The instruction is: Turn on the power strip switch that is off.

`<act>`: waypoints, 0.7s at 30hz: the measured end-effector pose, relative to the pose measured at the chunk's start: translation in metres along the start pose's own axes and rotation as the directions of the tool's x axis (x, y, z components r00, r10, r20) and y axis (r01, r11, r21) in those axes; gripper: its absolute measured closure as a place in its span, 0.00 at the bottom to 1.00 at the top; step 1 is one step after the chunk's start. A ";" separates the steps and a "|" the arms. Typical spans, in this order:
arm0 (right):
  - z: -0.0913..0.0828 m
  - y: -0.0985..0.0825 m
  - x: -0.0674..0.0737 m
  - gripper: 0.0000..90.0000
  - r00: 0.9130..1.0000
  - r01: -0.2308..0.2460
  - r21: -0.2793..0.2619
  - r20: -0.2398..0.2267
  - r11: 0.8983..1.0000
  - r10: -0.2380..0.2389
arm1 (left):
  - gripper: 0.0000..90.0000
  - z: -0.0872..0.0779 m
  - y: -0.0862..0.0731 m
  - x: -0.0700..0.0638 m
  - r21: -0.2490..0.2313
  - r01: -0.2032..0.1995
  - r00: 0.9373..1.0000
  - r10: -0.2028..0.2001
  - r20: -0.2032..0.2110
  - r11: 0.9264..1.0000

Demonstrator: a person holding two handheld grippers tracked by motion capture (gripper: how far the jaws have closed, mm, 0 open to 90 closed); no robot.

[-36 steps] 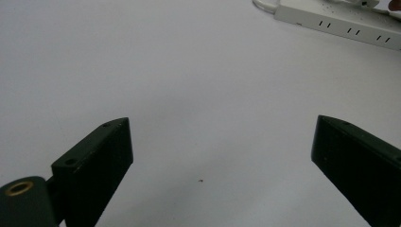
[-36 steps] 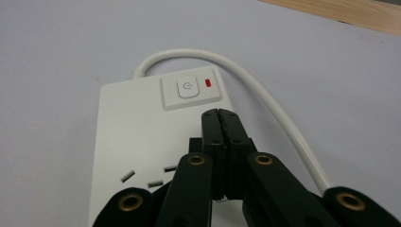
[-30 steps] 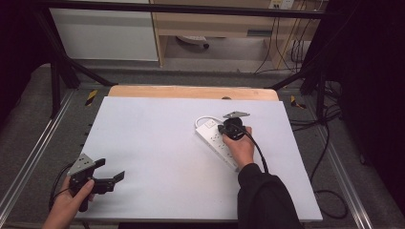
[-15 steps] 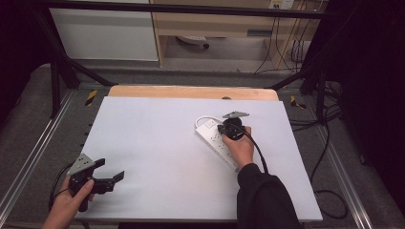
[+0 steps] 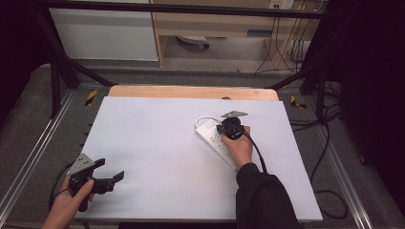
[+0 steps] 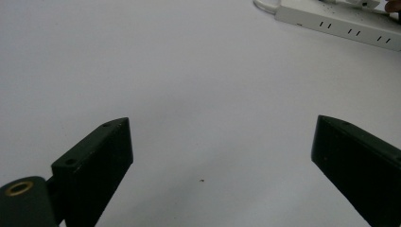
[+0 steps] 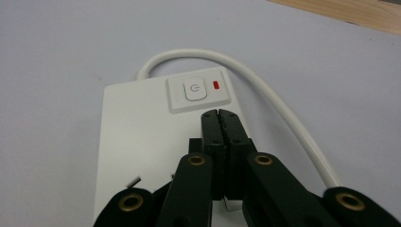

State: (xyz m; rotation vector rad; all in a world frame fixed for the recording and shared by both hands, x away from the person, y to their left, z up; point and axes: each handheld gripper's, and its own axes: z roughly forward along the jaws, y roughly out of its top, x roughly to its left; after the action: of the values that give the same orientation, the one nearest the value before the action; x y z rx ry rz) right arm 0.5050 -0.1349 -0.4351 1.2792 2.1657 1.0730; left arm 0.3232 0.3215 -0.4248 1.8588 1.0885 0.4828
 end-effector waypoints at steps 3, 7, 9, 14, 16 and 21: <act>-0.002 0.001 0.000 1.00 1.000 0.003 -0.015 -0.005 1.000 -0.004 | 0.07 0.000 0.000 0.000 0.001 -0.001 1.000 0.001 -0.001 1.000; -0.003 0.002 0.000 1.00 1.000 -0.002 -0.022 -0.003 1.000 0.002 | 0.07 0.000 0.000 0.000 0.001 -0.001 1.000 0.001 0.000 1.000; -0.004 0.002 -0.001 1.00 1.000 0.001 -0.024 -0.003 1.000 -0.001 | 0.07 0.000 0.000 0.000 0.001 -0.002 1.000 0.002 0.000 1.000; -0.007 0.003 -0.002 1.00 1.000 -0.008 -0.039 -0.005 0.999 0.008 | 0.07 0.000 0.000 0.000 0.001 -0.002 1.000 0.002 -0.001 1.000; -0.008 0.004 -0.002 0.99 1.000 -0.008 -0.047 -0.009 0.999 0.007 | 0.07 0.000 0.000 0.000 0.001 -0.001 1.000 0.001 0.000 1.000; -0.010 0.005 -0.001 0.98 1.000 -0.011 -0.055 -0.013 0.998 0.010 | 0.07 0.000 0.000 0.000 0.001 -0.001 1.000 0.001 -0.001 1.000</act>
State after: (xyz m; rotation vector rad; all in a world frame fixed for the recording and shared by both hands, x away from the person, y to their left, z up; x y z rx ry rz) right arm 0.5016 -0.1381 -0.4255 1.2635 2.1254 1.1400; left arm 0.3232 0.3216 -0.4249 1.8598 1.0885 0.4836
